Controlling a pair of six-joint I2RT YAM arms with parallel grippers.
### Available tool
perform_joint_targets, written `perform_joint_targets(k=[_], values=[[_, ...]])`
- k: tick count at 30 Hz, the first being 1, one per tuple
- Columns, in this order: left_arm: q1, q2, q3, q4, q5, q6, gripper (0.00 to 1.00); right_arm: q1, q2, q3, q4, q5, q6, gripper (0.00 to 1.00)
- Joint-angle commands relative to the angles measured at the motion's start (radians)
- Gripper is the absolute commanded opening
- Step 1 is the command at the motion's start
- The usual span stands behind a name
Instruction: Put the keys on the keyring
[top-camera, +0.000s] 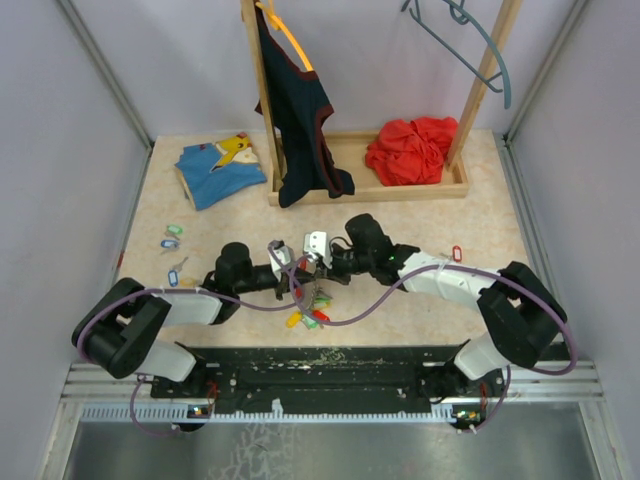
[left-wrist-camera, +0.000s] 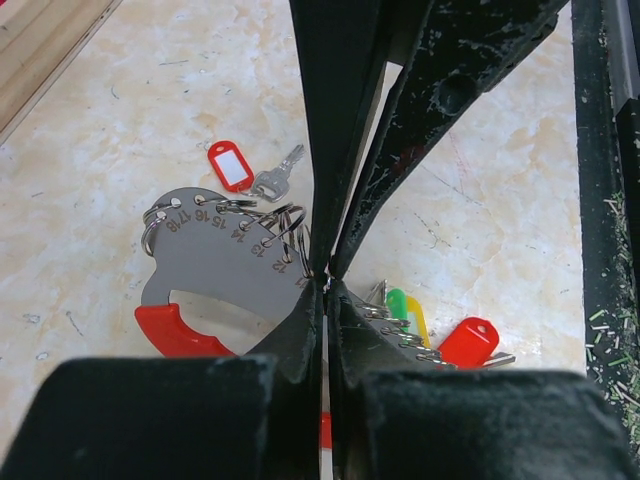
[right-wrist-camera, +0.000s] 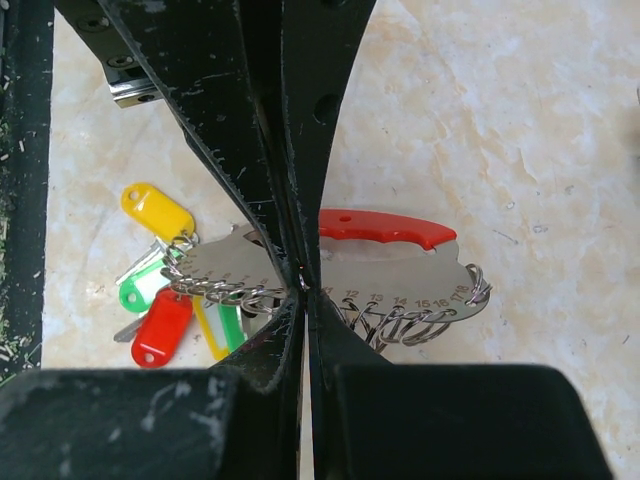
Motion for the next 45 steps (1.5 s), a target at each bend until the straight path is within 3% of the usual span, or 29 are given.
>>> perform_joint_targets(k=[1,9,18,24,35,45], values=[[0.004,-0.010,-0.006,0.041,0.015,0.004,0.00,0.019,-0.044,0.056,0.040,0.012,0.024,0.03],[0.011,-0.013,-0.004,0.028,-0.054,-0.017,0.00,-0.003,-0.135,0.001,0.063,0.146,0.222,0.33],[0.018,-0.015,0.012,-0.015,-0.137,-0.038,0.00,-0.011,-0.145,-0.023,-0.004,0.502,0.467,0.36],[0.032,-0.018,0.013,-0.028,-0.213,-0.069,0.00,-0.007,-0.059,0.006,-0.037,0.621,0.625,0.43],[0.063,-0.028,0.010,-0.037,-0.260,-0.103,0.00,0.038,0.131,0.101,-0.071,0.813,0.748,0.42],[0.067,-0.028,0.010,-0.039,-0.252,-0.107,0.00,0.080,0.249,0.152,-0.077,0.942,0.748,0.31]])
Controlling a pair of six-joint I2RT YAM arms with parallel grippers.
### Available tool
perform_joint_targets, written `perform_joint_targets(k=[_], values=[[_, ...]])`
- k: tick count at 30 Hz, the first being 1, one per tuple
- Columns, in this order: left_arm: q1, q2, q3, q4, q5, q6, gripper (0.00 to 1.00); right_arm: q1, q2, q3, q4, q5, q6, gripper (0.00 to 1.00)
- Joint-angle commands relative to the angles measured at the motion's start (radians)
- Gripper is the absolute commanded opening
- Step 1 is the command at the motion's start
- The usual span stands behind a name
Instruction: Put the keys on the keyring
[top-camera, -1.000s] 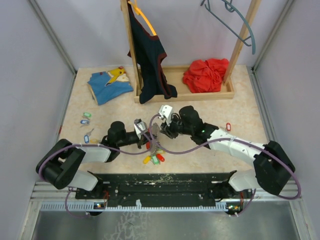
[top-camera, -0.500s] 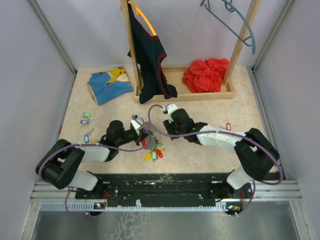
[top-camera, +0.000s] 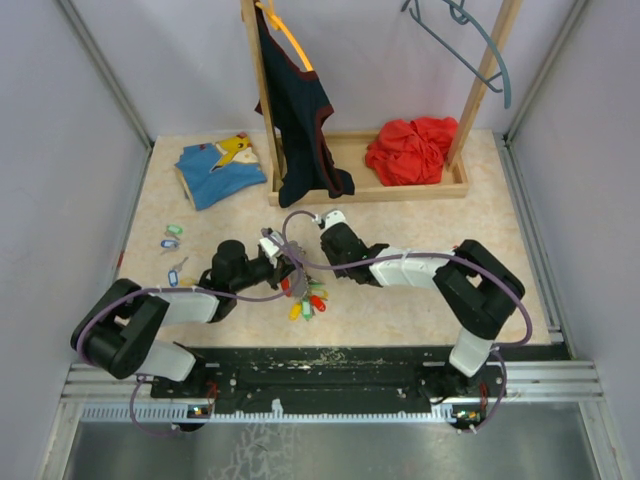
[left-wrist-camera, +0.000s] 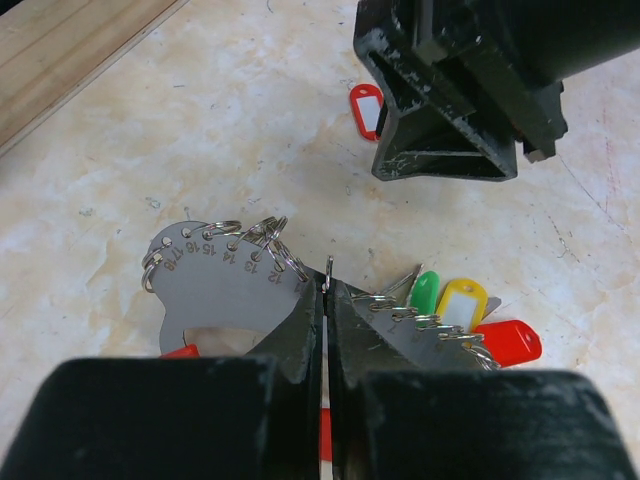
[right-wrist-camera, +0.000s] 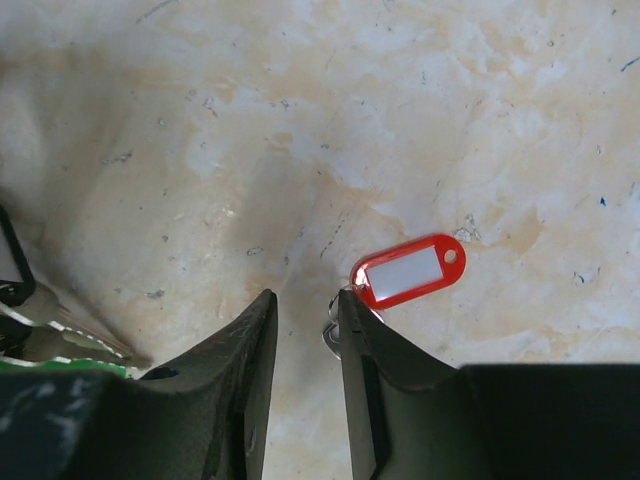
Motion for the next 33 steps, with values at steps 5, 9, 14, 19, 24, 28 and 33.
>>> perform_joint_targets(k=[5,9,14,19,24,28,33], values=[[0.009,-0.021,0.011,0.014,0.011,-0.020,0.00,0.038,0.051,0.063,0.009,0.161,0.008,0.28],[0.010,-0.021,0.011,0.016,0.016,-0.023,0.00,0.048,0.067,0.070,0.005,0.184,-0.001,0.28],[0.010,-0.021,0.010,0.017,0.019,-0.022,0.00,0.051,0.075,0.079,-0.019,0.186,0.003,0.25],[0.012,-0.016,0.012,0.021,0.030,-0.025,0.00,0.055,0.072,0.074,-0.040,0.191,0.007,0.22],[0.012,-0.019,0.011,0.021,0.033,-0.025,0.00,0.056,0.074,0.076,-0.055,0.192,0.013,0.20],[0.013,-0.018,0.011,0.023,0.035,-0.027,0.00,0.058,0.074,0.074,-0.060,0.199,0.011,0.17],[0.013,-0.020,0.010,0.023,0.037,-0.026,0.00,0.058,0.076,0.077,-0.070,0.201,0.010,0.11]])
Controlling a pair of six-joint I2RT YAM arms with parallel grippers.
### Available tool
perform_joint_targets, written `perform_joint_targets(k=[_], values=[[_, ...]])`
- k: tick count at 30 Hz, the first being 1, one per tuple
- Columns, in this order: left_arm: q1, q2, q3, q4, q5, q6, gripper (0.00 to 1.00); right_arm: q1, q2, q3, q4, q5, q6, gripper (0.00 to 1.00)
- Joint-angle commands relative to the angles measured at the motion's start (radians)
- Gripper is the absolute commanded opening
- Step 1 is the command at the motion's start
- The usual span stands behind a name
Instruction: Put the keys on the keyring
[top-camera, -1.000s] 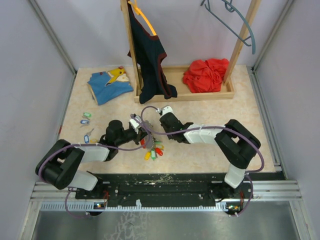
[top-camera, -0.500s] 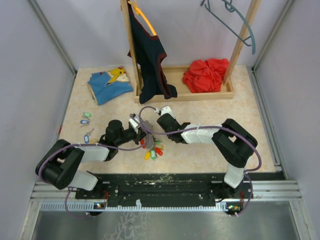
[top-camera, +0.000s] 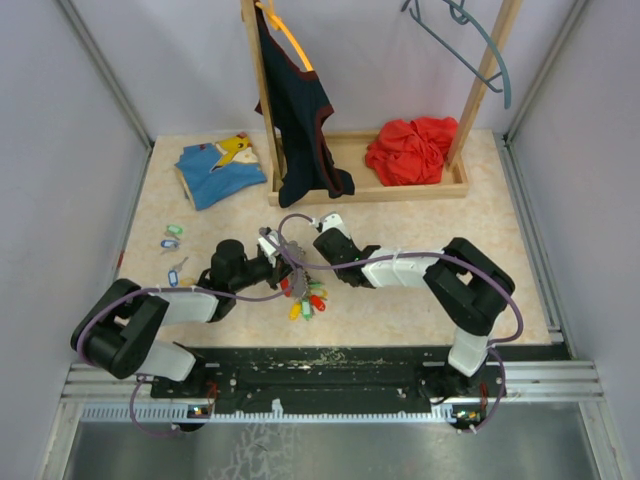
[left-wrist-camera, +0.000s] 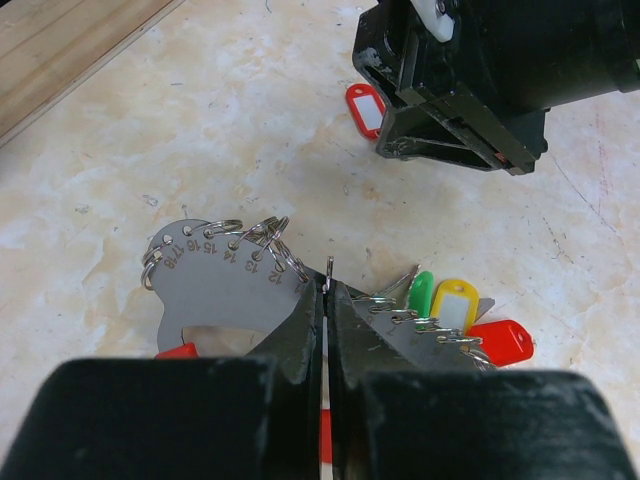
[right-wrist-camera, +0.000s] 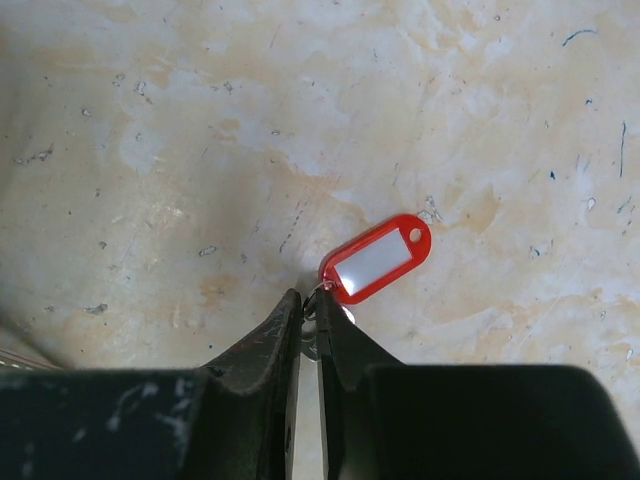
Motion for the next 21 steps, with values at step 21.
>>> perform_joint_targets(k=[21], values=[[0.018,-0.111,-0.051,0.116,0.112,0.035,0.00,-0.056,-0.388,-0.137,0.163,-0.438,-0.242,0.00]])
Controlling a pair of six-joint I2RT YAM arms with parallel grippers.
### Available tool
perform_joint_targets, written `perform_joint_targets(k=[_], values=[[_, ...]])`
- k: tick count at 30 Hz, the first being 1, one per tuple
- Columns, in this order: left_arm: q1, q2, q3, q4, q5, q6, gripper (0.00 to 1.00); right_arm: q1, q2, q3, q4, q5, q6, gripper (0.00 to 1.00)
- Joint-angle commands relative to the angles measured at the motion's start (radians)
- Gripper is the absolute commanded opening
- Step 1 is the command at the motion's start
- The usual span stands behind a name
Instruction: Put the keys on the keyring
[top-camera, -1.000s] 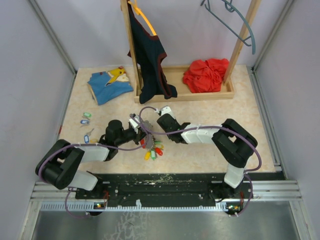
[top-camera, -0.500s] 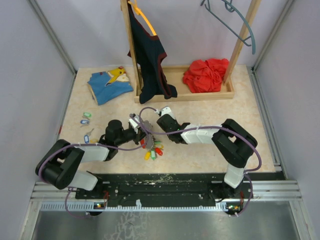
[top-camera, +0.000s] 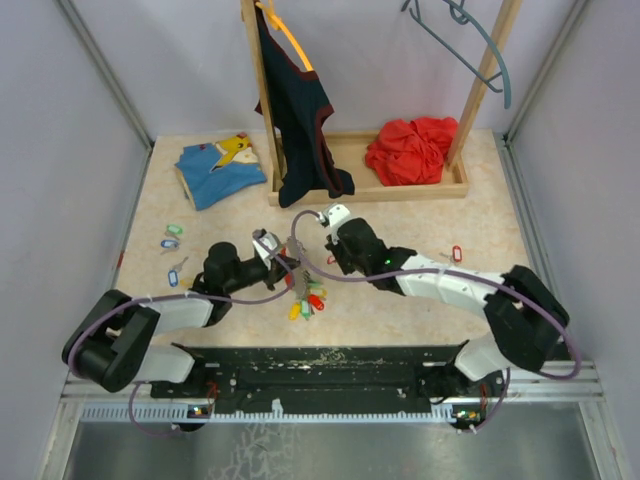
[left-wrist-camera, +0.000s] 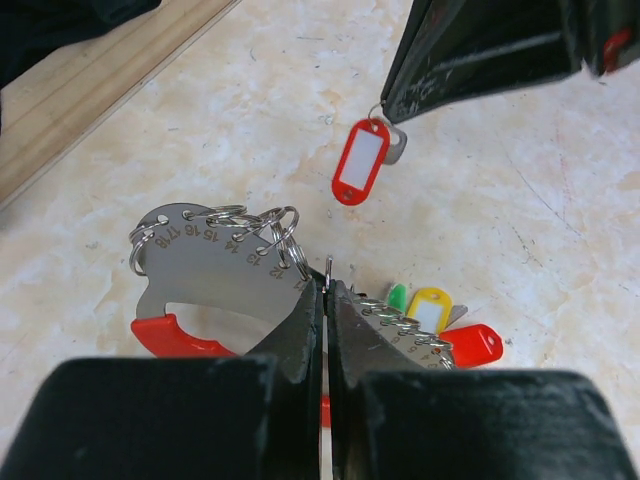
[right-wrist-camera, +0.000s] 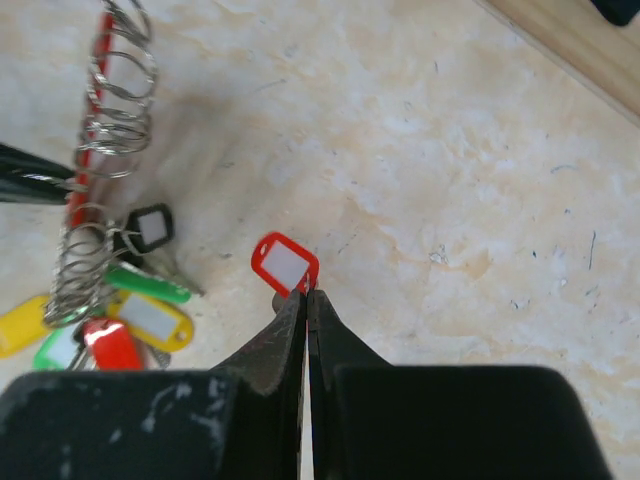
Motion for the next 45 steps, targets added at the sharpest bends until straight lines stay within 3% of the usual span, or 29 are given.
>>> perform_joint_targets(k=[1,10,18,25,33,45], values=[[0.008,-0.047,-0.039,0.115,0.074,0.028,0.00,-0.033,-0.134,-0.060,0.126,-0.256,-0.107,0.00],[0.020,-0.021,-0.065,0.224,0.124,0.010,0.00,-0.045,-0.255,-0.151,0.269,-0.467,-0.204,0.00],[0.039,0.033,-0.054,0.249,0.151,-0.027,0.00,-0.064,-0.206,-0.170,0.323,-0.667,-0.269,0.00],[0.043,0.067,-0.024,0.212,0.193,-0.023,0.00,-0.140,-0.204,-0.239,0.429,-0.936,-0.375,0.00],[0.042,0.118,0.019,0.176,0.325,0.000,0.00,-0.142,-0.136,-0.190,0.359,-0.970,-0.528,0.00],[0.042,0.177,0.053,0.170,0.395,0.010,0.00,-0.144,-0.059,-0.176,0.418,-0.944,-0.567,0.00]])
